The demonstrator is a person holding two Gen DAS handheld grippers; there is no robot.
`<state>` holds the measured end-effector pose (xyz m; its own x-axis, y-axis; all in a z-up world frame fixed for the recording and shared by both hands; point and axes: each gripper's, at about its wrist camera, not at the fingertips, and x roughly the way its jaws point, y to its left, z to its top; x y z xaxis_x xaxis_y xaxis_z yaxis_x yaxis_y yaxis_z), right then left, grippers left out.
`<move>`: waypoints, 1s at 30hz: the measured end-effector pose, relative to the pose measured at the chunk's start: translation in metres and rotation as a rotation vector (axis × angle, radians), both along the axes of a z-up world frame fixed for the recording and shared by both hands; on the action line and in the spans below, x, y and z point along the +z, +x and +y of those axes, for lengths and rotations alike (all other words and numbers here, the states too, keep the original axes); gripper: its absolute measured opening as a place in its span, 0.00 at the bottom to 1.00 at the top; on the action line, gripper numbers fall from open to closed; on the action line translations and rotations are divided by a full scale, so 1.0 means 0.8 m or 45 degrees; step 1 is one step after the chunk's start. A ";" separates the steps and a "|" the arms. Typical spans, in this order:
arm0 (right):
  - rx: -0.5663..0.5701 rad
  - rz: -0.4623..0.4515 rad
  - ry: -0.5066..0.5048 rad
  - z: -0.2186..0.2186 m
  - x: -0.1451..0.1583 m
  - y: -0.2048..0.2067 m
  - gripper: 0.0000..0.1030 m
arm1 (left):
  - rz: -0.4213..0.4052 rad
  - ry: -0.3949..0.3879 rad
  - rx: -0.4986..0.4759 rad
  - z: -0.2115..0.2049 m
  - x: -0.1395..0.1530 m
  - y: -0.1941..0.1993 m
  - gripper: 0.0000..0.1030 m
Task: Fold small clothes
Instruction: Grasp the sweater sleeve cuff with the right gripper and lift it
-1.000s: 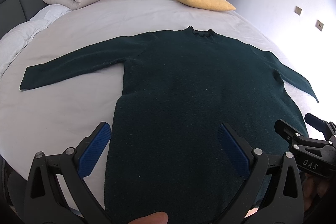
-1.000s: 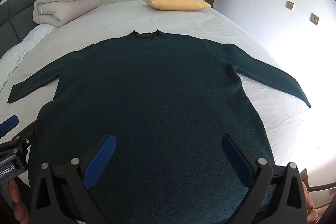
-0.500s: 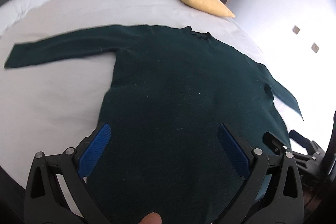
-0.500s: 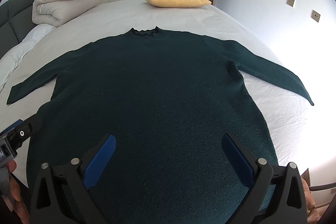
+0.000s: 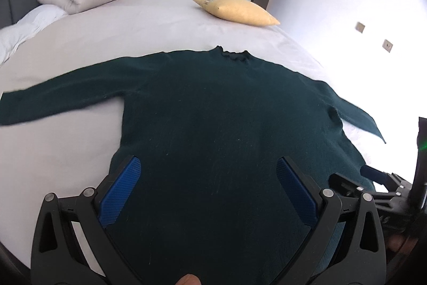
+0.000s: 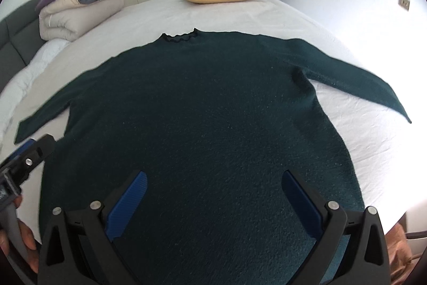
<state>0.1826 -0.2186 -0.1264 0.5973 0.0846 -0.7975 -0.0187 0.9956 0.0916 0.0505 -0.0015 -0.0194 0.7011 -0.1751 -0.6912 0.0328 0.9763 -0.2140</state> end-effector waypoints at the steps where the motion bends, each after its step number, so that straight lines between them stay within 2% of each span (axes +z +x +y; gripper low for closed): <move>1: -0.005 -0.007 0.038 -0.009 0.003 0.002 1.00 | 0.021 0.005 -0.005 -0.002 0.000 0.006 1.00; 3: -0.038 -0.042 0.149 -0.044 0.015 0.008 1.00 | 0.107 -0.002 -0.013 -0.008 -0.004 0.028 1.00; 6: -0.151 -0.092 0.303 -0.118 0.031 0.020 1.00 | 0.110 0.009 -0.014 -0.014 -0.006 0.053 1.00; 10: -0.440 -0.134 0.525 -0.265 0.034 0.034 1.00 | 0.149 -0.046 -0.048 -0.024 -0.011 0.090 1.00; 15: -0.814 -0.140 0.912 -0.447 -0.010 0.031 0.95 | 0.145 -0.095 -0.086 -0.045 -0.015 0.133 1.00; 17: -0.911 -0.126 0.995 -0.490 -0.031 0.031 0.94 | 0.151 -0.118 -0.114 -0.055 -0.017 0.147 1.00; 19: -0.989 -0.105 1.061 -0.517 -0.048 0.031 0.83 | 0.161 -0.146 -0.147 -0.067 -0.022 0.163 1.00; 22: -1.022 -0.157 1.215 -0.547 -0.069 0.036 0.81 | 0.170 -0.165 -0.188 -0.083 -0.029 0.178 1.00; 30: -1.048 -0.240 1.306 -0.579 -0.091 0.054 0.66 | 0.191 -0.194 -0.253 -0.105 -0.049 0.192 1.00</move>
<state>0.2257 -0.6817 -0.1990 0.8575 0.1571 -0.4899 0.4572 0.2040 0.8656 0.2038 -0.0856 -0.0590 0.5347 -0.4084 -0.7398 0.1768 0.9102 -0.3746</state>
